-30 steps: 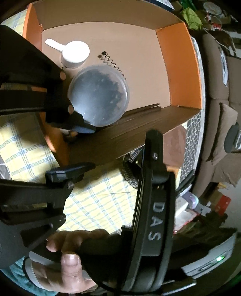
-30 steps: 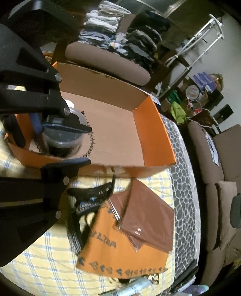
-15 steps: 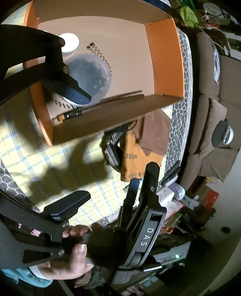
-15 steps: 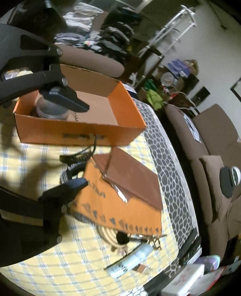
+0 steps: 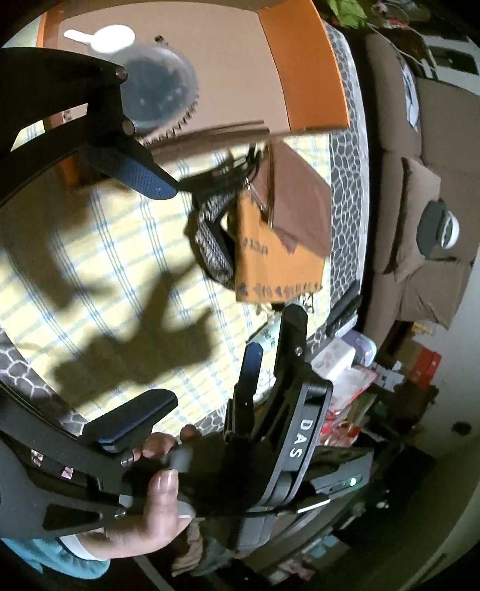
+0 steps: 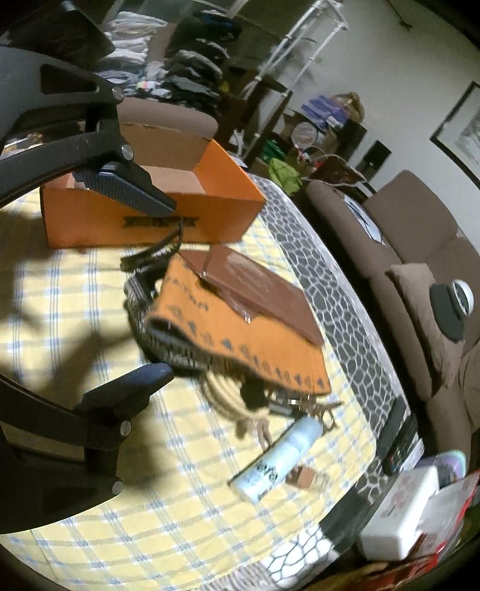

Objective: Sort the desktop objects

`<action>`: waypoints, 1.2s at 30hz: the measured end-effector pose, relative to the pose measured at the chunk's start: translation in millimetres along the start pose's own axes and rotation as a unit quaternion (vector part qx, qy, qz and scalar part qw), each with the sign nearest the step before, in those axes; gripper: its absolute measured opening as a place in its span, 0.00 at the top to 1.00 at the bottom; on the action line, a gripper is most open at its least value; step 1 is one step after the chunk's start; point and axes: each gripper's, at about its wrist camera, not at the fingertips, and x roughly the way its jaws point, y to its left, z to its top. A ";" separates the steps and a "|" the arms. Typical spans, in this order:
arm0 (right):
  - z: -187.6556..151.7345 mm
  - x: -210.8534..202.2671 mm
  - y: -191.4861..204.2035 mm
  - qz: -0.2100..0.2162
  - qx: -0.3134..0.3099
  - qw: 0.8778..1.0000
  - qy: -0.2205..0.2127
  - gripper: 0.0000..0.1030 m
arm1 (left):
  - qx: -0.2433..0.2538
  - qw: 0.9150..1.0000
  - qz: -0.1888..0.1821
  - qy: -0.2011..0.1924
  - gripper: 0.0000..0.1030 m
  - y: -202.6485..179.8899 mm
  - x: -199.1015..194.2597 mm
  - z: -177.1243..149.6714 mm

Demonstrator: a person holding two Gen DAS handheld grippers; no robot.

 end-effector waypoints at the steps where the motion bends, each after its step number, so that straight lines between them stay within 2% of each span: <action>1: 0.2 0.3 -5.2 0.000 0.006 1.000 0.001 0.19 | 0.005 1.000 0.000 0.002 0.00 -3.4 3.5 -0.5; 6: -2.1 9.0 -27.0 -0.014 0.025 0.999 0.016 0.19 | 0.024 1.000 0.002 0.013 0.00 -19.9 24.8 -6.2; 10: -7.3 22.8 -36.5 -0.010 0.035 0.999 0.038 0.20 | 0.025 0.999 0.002 0.020 0.00 -24.5 34.9 -9.0; 16: -13.8 41.6 -36.0 -0.011 0.025 0.998 0.062 0.24 | 0.008 0.999 0.019 0.026 0.01 -21.1 45.7 -9.1; 18: -13.4 45.5 -38.3 0.001 0.035 0.997 0.067 0.24 | 0.002 0.999 0.026 0.026 0.01 -20.2 45.2 -8.4; 24: -11.6 57.8 -40.1 0.024 0.062 0.995 0.073 0.25 | -0.017 0.999 0.016 0.036 0.00 -6.9 35.2 -8.6; 30: -13.6 74.7 -28.3 0.027 0.055 0.995 0.081 0.31 | -0.021 1.000 -0.001 0.019 0.00 -0.2 14.1 -3.0; 36: -17.1 89.0 -21.2 0.016 0.052 0.995 0.081 0.37 | -0.030 0.999 -0.007 0.020 0.00 6.6 9.1 -2.9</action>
